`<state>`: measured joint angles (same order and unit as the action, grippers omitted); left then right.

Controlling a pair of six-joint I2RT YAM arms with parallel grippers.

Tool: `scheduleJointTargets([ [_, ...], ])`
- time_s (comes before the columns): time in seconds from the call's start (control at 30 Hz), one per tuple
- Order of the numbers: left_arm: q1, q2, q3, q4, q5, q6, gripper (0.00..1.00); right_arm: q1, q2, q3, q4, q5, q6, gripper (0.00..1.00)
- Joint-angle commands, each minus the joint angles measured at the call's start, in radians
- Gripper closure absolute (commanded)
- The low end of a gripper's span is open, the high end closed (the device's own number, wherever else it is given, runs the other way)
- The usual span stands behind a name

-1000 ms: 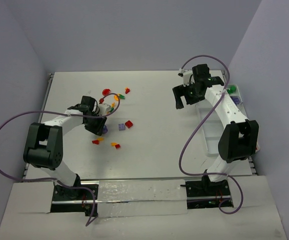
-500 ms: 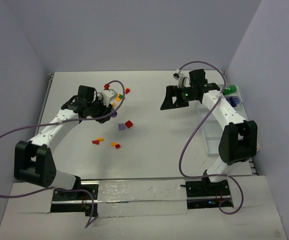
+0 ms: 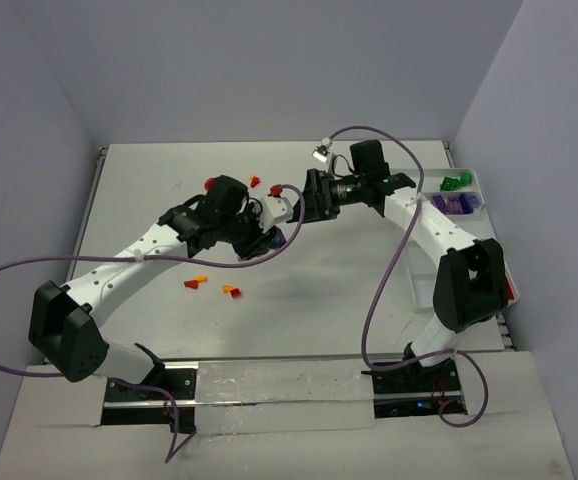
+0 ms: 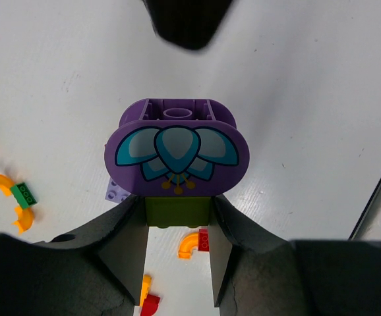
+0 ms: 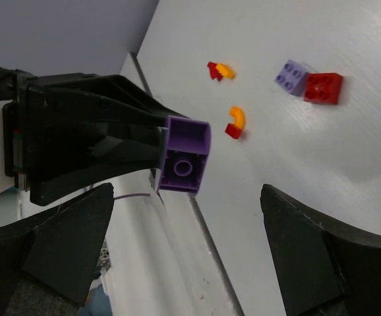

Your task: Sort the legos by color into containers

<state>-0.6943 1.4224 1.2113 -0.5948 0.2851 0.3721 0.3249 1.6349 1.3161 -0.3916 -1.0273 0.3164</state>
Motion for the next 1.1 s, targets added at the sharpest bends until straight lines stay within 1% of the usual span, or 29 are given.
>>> scheduleJointTargets([
  [0.0, -0.021, -0.002, 0.067, -0.01, -0.018, -0.02, 1.0, 0.038, 0.016, -0.011, 0.028, -0.059, -0.001, 0.01],
  [0.23, -0.045, 0.009, 0.097, -0.011, -0.018, -0.025, 1.0, 0.067, 0.07, 0.012, -0.007, -0.078, -0.028, 0.04],
  [0.3, -0.053, 0.012, 0.1, -0.01, -0.016, -0.024, 1.0, 0.076, 0.089, 0.019, 0.006, -0.098, -0.018, 0.08],
  [0.4, -0.06, 0.018, 0.1, -0.005, -0.024, -0.024, 1.0, 0.079, 0.101, 0.02, 0.032, -0.13, 0.011, 0.19],
  [0.43, -0.062, 0.018, 0.1, -0.005, -0.027, -0.024, 1.0, 0.079, 0.103, 0.019, 0.04, -0.131, 0.012, 0.2],
  [0.5, -0.065, 0.021, 0.099, -0.001, -0.03, -0.024, 1.0, 0.079, 0.106, 0.014, 0.06, -0.154, 0.03, 0.4],
  [0.53, -0.064, 0.024, 0.096, 0.002, -0.034, -0.024, 1.0, 0.079, 0.106, 0.01, 0.072, -0.169, 0.038, 0.48],
  [0.6, -0.063, 0.024, 0.091, 0.006, -0.041, -0.024, 1.0, 0.08, 0.104, 0.003, 0.086, -0.19, 0.051, 0.51],
  [0.67, -0.063, 0.024, 0.072, 0.018, -0.057, -0.015, 1.0, 0.079, 0.097, -0.014, 0.118, -0.231, 0.071, 0.58],
  [0.77, -0.063, 0.023, 0.05, 0.033, -0.078, -0.01, 1.0, 0.077, 0.086, -0.042, 0.152, -0.269, 0.096, 0.62],
  [0.8, -0.063, 0.024, 0.037, 0.041, -0.091, -0.006, 1.0, 0.076, 0.082, -0.05, 0.156, -0.274, 0.1, 0.69],
  [0.83, -0.063, 0.022, 0.027, 0.047, -0.096, -0.006, 1.0, 0.071, 0.077, -0.058, 0.153, -0.278, 0.096, 0.78],
  [0.87, -0.063, 0.021, 0.024, 0.049, -0.099, -0.006, 1.0, 0.069, 0.074, -0.062, 0.152, -0.28, 0.092, 0.81],
  [0.9, -0.063, 0.021, 0.018, 0.051, -0.1, -0.006, 1.0, 0.064, 0.073, -0.063, 0.148, -0.281, 0.088, 0.86],
  [0.93, -0.062, 0.019, 0.01, 0.052, -0.104, -0.003, 1.0, 0.046, 0.07, -0.061, 0.132, -0.28, 0.077, 0.96],
  [0.97, -0.062, 0.014, 0.003, 0.053, -0.112, -0.001, 1.0, 0.012, 0.068, -0.055, 0.109, -0.278, 0.042, 1.0],
  [1.0, -0.06, 0.01, -0.005, 0.054, -0.115, 0.0, 1.0, -0.001, 0.066, -0.046, 0.081, -0.276, 0.027, 1.0],
  [1.07, -0.039, -0.002, -0.034, 0.057, -0.117, 0.004, 1.0, -0.094, 0.069, 0.009, -0.035, -0.266, -0.09, 1.0],
])
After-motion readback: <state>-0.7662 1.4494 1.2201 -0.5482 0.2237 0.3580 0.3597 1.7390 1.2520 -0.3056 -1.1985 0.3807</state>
